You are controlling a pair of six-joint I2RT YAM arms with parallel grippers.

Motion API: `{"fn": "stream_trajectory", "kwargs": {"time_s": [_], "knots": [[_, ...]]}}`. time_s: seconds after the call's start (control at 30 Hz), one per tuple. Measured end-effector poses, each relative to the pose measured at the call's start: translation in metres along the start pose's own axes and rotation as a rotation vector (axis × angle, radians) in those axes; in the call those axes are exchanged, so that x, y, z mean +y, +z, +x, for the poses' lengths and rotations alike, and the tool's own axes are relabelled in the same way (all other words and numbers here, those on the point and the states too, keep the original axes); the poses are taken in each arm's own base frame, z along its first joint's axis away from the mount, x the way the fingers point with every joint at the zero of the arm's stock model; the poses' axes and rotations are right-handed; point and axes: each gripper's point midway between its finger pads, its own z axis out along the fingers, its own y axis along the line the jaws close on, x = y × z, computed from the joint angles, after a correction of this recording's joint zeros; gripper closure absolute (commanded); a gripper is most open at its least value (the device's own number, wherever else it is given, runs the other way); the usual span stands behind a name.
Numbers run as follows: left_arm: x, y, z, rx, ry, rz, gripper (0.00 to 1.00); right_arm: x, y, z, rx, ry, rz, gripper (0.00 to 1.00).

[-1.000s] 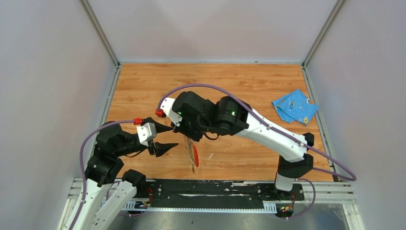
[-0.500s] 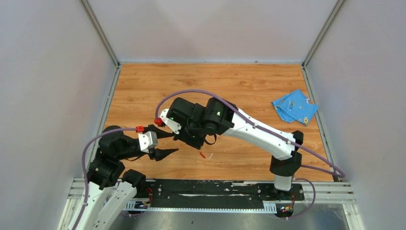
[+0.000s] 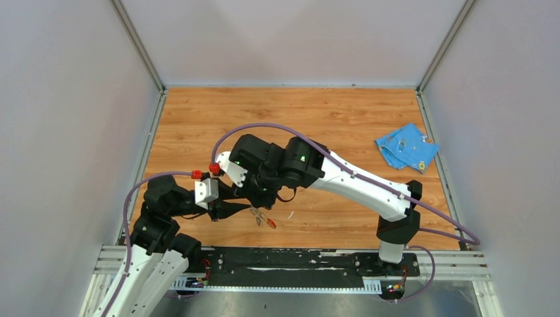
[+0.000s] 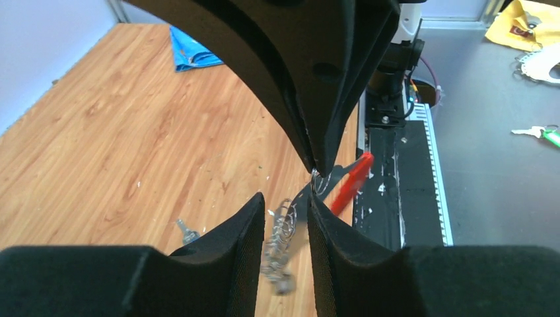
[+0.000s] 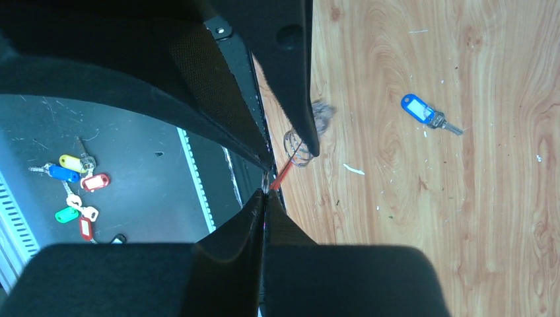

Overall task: Put the keys on the keyring
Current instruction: Adjust the keyring.

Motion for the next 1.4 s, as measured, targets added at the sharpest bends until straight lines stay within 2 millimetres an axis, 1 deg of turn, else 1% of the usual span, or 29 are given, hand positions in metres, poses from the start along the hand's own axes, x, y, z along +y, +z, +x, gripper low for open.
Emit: {"fn": "stream_trajectory", "kwargs": {"time_s": [0.13,0.27,0.4,0.47,0.53,0.6,0.77,0.9,1.17,1.3,1.4], "knots": [[-0.004,0.000,-0.002,-0.006,0.000,0.020,0.71,0.002,0.002,0.002,0.004,0.001,-0.010,1.00],[-0.007,-0.001,-0.002,-0.008,0.006,0.033,0.70,0.002,0.003,0.002,0.005,0.001,-0.014,1.00],[-0.011,-0.001,-0.001,-0.005,0.012,0.056,0.66,0.002,0.004,0.001,0.000,0.002,-0.015,1.00],[-0.016,-0.002,0.003,0.007,0.003,0.081,0.65,0.002,0.006,-0.002,-0.013,0.002,-0.015,1.00],[-0.022,-0.003,0.004,0.009,0.003,0.110,0.65,0.001,0.010,-0.008,-0.039,0.002,-0.014,1.00],[-0.024,-0.004,0.004,0.014,-0.001,0.118,0.65,0.001,0.012,-0.010,-0.049,0.004,-0.014,1.00],[-0.024,-0.004,0.005,0.020,-0.008,0.121,0.72,0.003,0.014,-0.012,-0.059,0.005,-0.022,1.00],[-0.021,-0.004,0.003,0.022,0.005,0.105,0.81,0.005,0.016,-0.014,-0.067,0.002,-0.030,1.00],[-0.015,-0.007,0.002,0.064,0.035,0.071,0.82,0.004,0.016,-0.016,-0.088,-0.009,-0.029,1.00],[-0.012,-0.010,-0.003,0.084,0.084,0.053,0.88,0.003,0.012,-0.021,-0.114,-0.020,-0.021,1.00],[-0.011,-0.011,-0.004,0.090,0.105,0.049,0.93,0.002,0.009,-0.020,-0.118,-0.024,-0.017,1.00]]}}
